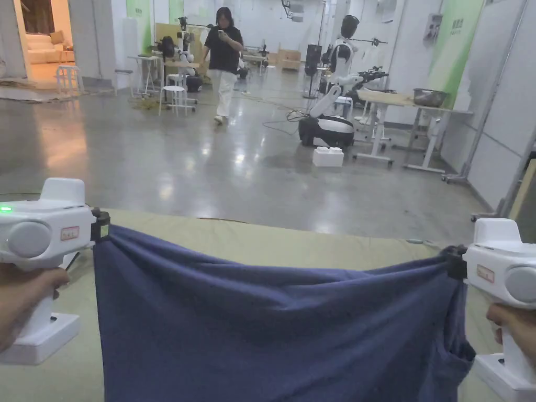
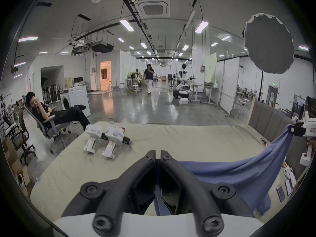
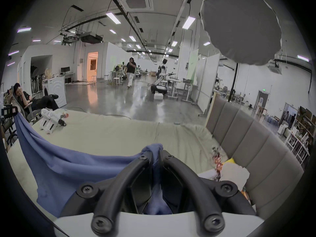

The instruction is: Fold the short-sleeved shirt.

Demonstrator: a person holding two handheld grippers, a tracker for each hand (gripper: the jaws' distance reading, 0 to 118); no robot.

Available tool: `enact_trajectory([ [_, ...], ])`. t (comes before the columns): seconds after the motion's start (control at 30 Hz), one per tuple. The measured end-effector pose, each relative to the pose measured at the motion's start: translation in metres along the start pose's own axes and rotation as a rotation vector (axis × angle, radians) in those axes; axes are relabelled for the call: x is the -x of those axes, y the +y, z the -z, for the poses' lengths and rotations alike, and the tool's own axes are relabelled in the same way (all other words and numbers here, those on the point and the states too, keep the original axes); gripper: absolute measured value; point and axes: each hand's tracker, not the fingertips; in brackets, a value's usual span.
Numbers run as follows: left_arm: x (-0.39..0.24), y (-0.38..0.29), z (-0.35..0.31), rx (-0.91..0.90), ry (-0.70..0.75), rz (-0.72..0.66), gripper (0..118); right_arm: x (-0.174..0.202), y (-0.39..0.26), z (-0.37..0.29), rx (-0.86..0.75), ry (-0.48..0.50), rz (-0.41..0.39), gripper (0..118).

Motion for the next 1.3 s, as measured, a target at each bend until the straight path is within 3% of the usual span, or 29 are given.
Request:
enact_trajectory([
  [0.43,0.010,0.147,0.016,-0.156,0.060,0.026,1,-0.006,0.144,0.001,-0.155,-0.058,0.004,6],
  [0.63,0.014,0.181,0.025,-0.191,0.085,0.033,1,-0.008,0.171,0.016,-0.214,-0.079,0.001,6],
  [0.93,0.012,0.124,0.044,-0.162,0.075,0.021,1,0.004,0.119,0.038,-0.194,-0.061,0.033,6],
  [1.3,0.017,-0.024,0.015,-0.020,0.011,-0.040,1,0.008,-0.027,0.026,-0.061,-0.046,0.005,6],
])
